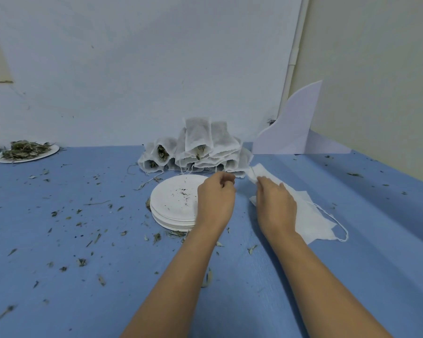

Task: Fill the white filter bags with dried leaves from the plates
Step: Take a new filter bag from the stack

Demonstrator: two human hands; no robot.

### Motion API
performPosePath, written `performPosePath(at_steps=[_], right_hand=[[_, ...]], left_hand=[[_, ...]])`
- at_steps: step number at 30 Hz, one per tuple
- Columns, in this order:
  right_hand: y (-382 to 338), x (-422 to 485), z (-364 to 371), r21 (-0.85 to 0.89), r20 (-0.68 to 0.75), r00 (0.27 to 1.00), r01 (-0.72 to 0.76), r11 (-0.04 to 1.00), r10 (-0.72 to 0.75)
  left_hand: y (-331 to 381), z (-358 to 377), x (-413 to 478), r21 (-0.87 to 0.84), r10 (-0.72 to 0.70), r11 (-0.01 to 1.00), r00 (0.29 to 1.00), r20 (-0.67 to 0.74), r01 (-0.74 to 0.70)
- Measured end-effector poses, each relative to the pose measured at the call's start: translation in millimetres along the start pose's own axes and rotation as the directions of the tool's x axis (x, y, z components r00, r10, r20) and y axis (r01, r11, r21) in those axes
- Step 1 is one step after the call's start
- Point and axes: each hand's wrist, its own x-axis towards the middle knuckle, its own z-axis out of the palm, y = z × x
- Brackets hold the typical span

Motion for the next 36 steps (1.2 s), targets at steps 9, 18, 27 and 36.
performPosePath(at_steps=[9, 18, 27, 36], right_hand=[[-49.2, -1.9, -8.9, 0.563, -0.017, 0.982, 0.166, 0.809, -0.19], [-108.4, 16.2, -6.1, 0.852, 0.184, 0.983, -0.15, 0.502, -0.018], [-75.0, 28.2, 11.2, 0.601, 0.188, 0.938, -0.343, 0.722, 0.29], [-61.3, 21.1, 22.0, 0.238, 0.181, 0.964, -0.235, 0.942, 0.194]], left_hand=[[15.5, -24.8, 9.1, -0.05, -0.01, 0.999, 0.998, -0.062, 0.007], [12.3, -81.4, 17.6, 0.006, 0.027, 1.0, 0.994, -0.103, -0.027], [9.2, -104.9, 28.5, -0.16, -0.035, 0.987, 0.948, -0.315, -0.017], [5.3, -102.8, 35.7, -0.254, 0.004, 0.957, 0.881, -0.473, -0.14]])
